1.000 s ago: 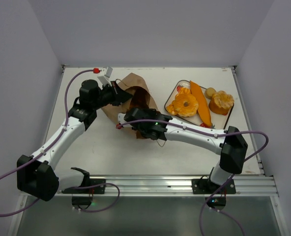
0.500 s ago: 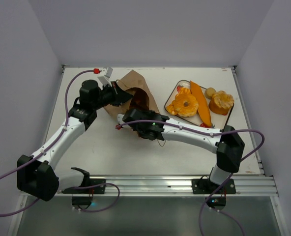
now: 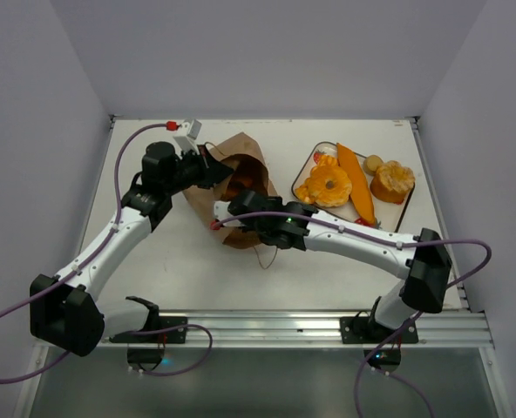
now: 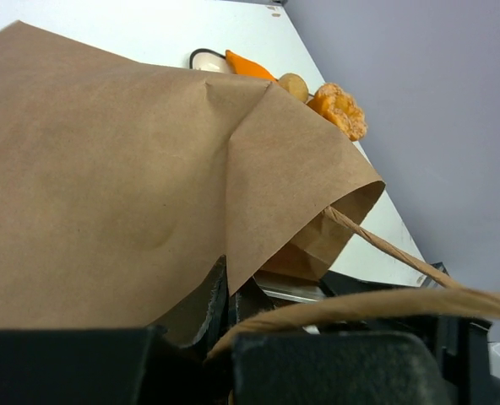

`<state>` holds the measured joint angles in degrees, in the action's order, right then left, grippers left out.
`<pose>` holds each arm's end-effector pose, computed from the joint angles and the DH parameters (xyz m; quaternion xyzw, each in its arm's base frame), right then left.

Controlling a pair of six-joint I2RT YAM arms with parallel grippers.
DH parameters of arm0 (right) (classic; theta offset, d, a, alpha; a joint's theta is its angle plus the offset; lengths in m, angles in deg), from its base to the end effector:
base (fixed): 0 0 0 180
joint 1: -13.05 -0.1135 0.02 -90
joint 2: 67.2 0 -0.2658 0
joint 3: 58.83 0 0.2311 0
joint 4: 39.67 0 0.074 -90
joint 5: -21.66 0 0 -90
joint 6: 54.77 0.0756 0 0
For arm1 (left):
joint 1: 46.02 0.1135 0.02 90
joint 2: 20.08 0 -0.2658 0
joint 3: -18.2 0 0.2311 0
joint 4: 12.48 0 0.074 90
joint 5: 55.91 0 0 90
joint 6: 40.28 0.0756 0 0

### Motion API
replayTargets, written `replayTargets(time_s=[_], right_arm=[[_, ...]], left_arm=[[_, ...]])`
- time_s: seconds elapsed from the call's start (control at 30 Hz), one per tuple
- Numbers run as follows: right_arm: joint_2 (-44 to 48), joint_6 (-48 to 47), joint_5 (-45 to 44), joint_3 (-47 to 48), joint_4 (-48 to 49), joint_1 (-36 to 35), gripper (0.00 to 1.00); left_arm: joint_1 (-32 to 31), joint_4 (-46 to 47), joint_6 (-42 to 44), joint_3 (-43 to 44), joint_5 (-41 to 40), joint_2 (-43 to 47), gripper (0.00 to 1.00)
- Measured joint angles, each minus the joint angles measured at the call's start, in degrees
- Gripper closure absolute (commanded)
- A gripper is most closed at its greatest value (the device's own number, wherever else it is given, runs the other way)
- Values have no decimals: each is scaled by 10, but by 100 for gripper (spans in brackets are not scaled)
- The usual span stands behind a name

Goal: Take the fake bread out of the paper bag

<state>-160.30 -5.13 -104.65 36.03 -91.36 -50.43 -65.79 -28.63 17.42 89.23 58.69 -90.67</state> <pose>0.1973 0.2952 0.2828 -0.6369 0.6346 -0.2216 0.3776 0.2718 -0.1311 0.3273 0.0429 0.7882 -0.4115 0.4556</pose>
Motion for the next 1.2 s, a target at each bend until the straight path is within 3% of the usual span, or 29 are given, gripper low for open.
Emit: replayTargets(time_s=[0.63, 1.2], right_arm=[[185, -3, 82, -74, -66, 3, 100], [348, -2, 181, -123, -102, 98, 100]], left_arm=[[-2, -16, 36, 17, -42, -37, 98], [2, -29, 51, 47, -80, -70, 98]])
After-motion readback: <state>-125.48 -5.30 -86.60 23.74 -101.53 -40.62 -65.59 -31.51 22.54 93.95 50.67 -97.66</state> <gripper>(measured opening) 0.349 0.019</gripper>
